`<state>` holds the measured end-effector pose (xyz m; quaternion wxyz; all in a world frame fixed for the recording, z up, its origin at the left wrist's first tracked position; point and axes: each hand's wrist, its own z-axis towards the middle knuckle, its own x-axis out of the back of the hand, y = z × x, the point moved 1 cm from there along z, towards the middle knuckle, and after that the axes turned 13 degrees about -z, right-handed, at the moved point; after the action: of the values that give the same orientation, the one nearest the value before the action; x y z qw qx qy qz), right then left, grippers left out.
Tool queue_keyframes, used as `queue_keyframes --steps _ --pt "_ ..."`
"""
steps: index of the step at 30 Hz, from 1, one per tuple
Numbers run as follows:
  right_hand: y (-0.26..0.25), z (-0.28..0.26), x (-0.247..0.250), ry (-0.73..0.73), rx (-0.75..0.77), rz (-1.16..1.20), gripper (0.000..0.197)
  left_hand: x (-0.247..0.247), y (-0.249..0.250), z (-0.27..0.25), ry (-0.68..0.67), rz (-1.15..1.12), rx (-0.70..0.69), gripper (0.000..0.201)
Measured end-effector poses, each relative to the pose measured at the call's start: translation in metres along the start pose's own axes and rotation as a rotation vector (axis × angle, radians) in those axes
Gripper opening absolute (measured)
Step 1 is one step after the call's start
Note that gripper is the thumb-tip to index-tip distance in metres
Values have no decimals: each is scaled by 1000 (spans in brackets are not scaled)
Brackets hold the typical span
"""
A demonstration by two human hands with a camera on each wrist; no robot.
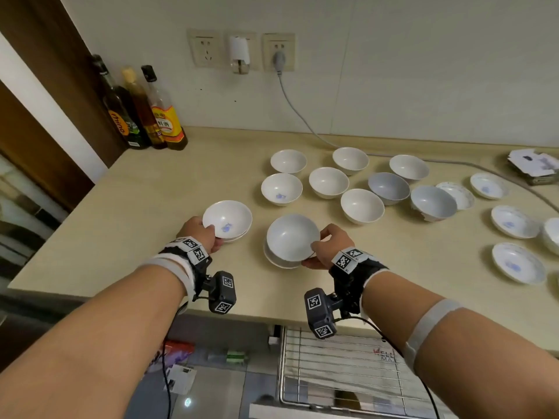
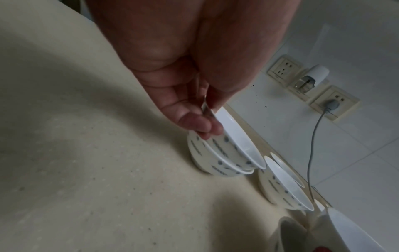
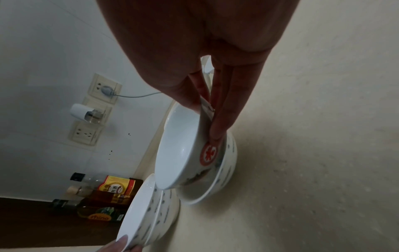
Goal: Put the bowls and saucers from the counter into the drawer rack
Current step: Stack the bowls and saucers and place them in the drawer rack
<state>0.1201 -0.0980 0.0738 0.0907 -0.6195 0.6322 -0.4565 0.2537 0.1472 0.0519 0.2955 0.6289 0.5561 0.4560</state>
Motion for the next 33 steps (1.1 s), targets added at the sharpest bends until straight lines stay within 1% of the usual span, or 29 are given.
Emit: queue_keyframes --steps 7,10,13,15,18,20,21,23,24,26,27,30,33 --pt "-2 1 -16 81 2 -93 18 2 0 8 7 126 -71 39" --pt "-2 2 -17 77 -10 -87 20 4 -2 12 5 132 -57 39" --pt "-1 3 -18 58 -26 -73 27 6 0 14 -21 174 -45 39" --pt "-1 4 -20 33 -44 -56 27 6 -1 16 -43 190 -32 43" --pt "0 2 -24 -63 -65 -34 19 4 -3 16 -86 158 33 50" --pt "1 1 -26 -98 -75 5 20 2 -2 11 -116 74 86 48" --pt "2 2 -27 -101 -77 30 22 2 0 9 -123 63 71 47" --pt "3 3 -27 -103 -80 67 28 3 1 11 -121 113 38 58" --pt "3 4 -26 -111 -84 76 31 2 0 14 -126 99 31 65" --pt "4 5 -26 -130 -92 84 34 0 2 12 -170 -11 47 76" --pt "4 5 -25 -137 -96 90 35 -2 7 6 -201 -84 64 74" --pt "4 4 -22 -165 -116 122 35 -11 31 -25 -320 -266 91 48" --pt "6 1 -17 -178 -120 169 37 -23 44 -46 -448 -293 63 49"
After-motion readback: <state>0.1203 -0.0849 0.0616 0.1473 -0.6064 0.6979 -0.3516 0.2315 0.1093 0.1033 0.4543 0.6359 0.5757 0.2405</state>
